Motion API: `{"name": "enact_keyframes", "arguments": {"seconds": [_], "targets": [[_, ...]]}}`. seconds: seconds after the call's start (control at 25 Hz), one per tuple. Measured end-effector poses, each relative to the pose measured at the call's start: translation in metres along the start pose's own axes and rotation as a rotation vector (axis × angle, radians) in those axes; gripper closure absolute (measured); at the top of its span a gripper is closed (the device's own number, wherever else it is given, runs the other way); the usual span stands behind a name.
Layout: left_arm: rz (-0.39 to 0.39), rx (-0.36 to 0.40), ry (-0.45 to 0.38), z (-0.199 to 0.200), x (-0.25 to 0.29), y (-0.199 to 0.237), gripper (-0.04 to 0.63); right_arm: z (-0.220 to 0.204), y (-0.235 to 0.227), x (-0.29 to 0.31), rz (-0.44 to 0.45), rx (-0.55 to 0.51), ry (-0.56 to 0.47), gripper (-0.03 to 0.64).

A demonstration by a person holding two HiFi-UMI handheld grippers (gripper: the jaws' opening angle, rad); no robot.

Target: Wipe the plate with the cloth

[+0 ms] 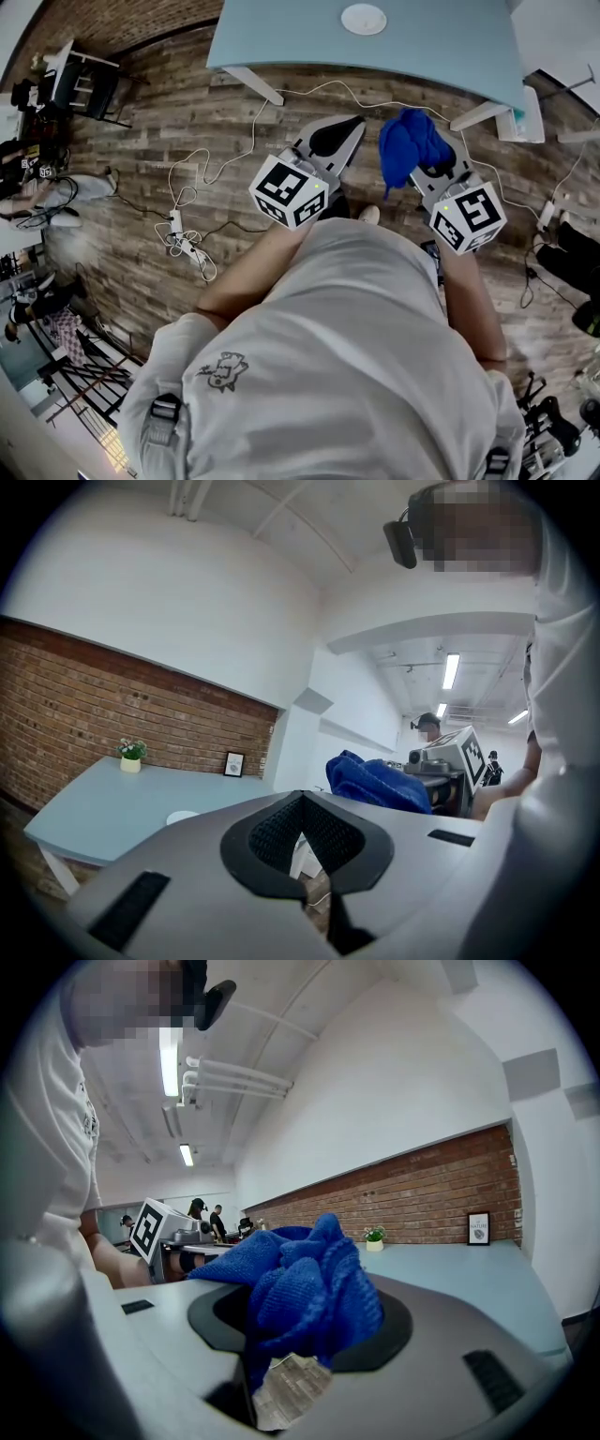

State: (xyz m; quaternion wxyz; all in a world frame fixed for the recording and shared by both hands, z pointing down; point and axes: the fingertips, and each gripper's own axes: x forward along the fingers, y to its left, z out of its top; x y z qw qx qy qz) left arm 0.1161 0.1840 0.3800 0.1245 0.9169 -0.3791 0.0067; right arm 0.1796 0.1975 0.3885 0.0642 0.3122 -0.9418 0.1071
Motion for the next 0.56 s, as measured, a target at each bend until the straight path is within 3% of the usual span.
{"name": "enact_keyframes", "arguments": {"seconds": [0.56], "targets": [[-0.016, 0.003, -0.016, 0.0059, 0.0035, 0.0015, 0.589, 0.0045, -0.0027, 0.0038, -0.002, 0.008, -0.006, 0.442]]}}
